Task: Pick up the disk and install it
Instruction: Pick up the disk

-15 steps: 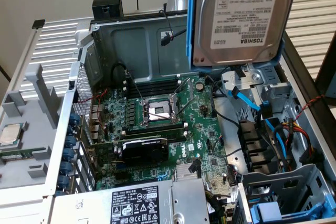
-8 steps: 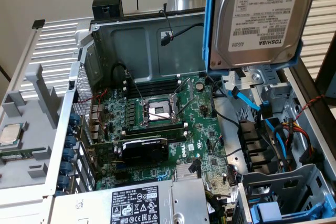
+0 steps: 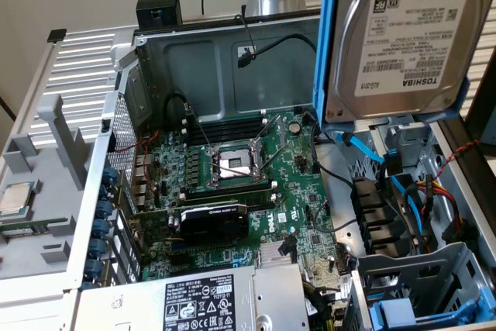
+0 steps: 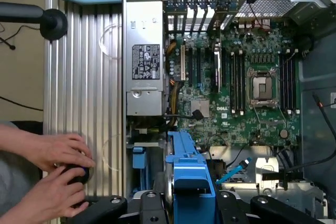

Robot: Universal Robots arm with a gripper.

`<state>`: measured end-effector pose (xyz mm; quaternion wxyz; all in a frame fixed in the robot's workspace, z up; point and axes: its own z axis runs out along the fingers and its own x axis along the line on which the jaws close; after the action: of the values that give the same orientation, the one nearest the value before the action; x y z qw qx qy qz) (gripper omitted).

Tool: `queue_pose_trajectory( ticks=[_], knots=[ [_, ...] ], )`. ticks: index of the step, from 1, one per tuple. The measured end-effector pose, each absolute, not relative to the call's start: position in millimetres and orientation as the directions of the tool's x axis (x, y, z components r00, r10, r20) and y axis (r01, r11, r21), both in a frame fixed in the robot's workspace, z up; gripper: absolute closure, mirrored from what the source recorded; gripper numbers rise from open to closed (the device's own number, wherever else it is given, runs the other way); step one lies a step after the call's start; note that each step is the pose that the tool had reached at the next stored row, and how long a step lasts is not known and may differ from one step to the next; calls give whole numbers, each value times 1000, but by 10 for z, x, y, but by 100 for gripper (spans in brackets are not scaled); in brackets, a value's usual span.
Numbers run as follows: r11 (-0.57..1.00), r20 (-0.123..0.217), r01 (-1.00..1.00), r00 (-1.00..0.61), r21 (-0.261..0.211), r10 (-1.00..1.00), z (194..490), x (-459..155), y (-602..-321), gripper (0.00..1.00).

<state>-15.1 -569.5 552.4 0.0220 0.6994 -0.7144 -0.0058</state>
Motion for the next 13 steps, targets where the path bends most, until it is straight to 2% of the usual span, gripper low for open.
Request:
queue_pose_trajectory(
  ticks=[13],
  knots=[
    [22,23,-999,-21,39,-1000,5519,207,-5890,63]
  ],
)
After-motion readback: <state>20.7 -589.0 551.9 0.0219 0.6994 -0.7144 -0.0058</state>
